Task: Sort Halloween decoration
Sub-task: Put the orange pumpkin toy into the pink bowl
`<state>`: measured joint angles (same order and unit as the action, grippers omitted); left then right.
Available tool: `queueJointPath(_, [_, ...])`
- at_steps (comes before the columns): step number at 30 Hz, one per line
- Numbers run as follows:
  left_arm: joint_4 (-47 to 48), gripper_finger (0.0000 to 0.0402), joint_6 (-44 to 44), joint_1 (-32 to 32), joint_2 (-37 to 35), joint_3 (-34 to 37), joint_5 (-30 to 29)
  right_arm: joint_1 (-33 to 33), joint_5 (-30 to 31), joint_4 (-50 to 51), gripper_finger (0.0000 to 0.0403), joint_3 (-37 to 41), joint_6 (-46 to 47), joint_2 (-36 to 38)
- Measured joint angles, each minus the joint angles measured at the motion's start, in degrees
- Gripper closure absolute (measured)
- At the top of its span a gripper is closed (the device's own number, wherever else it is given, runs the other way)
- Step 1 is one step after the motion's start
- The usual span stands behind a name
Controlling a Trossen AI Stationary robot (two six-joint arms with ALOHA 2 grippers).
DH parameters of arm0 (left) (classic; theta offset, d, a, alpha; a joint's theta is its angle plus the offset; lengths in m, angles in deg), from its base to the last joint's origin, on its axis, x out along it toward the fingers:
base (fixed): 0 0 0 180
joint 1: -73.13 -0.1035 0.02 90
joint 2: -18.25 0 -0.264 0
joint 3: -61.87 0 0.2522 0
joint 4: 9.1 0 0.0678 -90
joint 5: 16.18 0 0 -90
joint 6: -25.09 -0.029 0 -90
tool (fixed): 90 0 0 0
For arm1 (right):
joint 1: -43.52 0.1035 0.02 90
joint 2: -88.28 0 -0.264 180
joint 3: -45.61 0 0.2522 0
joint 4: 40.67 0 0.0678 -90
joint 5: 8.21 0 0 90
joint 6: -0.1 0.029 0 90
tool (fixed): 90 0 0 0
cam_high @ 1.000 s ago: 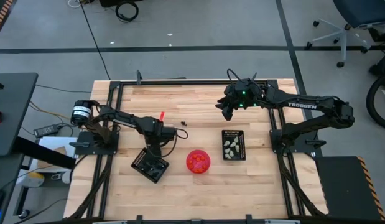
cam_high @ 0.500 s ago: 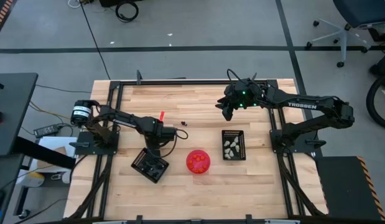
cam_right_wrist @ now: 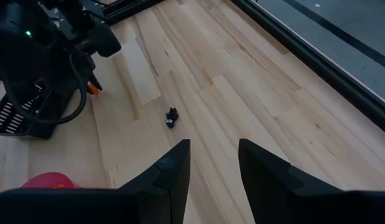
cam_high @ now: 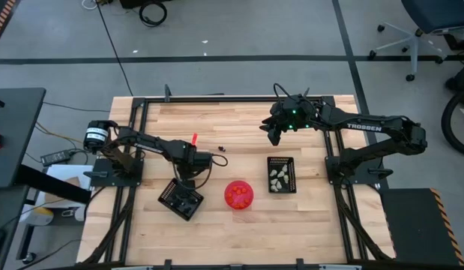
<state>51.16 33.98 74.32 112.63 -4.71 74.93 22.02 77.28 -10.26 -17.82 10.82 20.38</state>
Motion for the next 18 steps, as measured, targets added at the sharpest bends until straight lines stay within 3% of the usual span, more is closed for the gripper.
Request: queueJointPath(18, [-4.0, 0.0389, 3.0, 0.0, -0.4, -2.4, 2.3, 0.0, 0.0, 0.1, 0.0263, 0.0, 0.1, 0.0])
